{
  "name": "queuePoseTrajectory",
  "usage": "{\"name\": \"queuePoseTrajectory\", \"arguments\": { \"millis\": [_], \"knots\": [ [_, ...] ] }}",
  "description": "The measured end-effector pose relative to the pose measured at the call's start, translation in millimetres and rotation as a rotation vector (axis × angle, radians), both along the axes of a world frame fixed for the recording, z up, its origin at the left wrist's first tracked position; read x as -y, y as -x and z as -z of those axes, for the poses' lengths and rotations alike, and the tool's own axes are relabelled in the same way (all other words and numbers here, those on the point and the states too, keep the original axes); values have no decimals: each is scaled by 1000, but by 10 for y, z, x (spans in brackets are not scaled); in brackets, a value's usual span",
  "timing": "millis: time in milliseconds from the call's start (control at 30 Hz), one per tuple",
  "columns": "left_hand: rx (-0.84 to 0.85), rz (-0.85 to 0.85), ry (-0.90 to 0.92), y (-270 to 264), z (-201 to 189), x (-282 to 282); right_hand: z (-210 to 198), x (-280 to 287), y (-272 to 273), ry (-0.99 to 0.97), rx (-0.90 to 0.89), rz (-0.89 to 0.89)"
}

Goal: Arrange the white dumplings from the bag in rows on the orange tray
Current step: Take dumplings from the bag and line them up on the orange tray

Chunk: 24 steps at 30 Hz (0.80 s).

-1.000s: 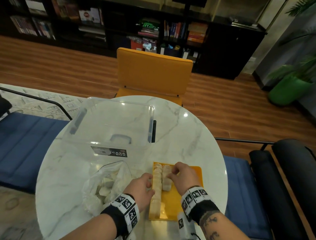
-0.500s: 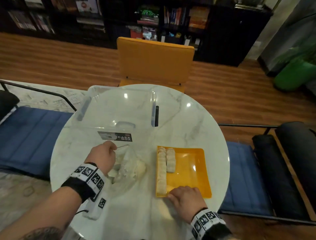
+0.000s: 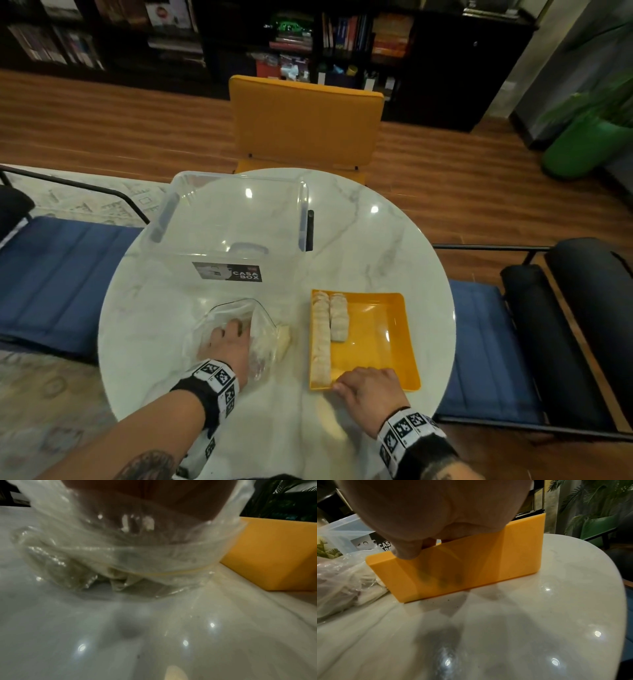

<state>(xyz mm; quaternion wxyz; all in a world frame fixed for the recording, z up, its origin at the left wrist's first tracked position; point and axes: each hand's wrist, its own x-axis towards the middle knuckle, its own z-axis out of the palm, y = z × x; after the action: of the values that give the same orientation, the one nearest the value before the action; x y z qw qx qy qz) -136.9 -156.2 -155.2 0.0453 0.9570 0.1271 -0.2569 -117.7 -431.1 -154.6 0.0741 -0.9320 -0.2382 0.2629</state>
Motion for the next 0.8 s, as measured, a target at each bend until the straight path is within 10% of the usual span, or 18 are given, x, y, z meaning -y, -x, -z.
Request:
{"name": "queuePoseTrajectory", "arguments": {
  "millis": [367,800],
  "knots": [
    [226,-32,223,-87,-174,-254,32,15,-16,-17,8,-16],
    [349,-449,514,-97,-232,-411,-4,21,-40,72,-42,-16]
  ]
}}
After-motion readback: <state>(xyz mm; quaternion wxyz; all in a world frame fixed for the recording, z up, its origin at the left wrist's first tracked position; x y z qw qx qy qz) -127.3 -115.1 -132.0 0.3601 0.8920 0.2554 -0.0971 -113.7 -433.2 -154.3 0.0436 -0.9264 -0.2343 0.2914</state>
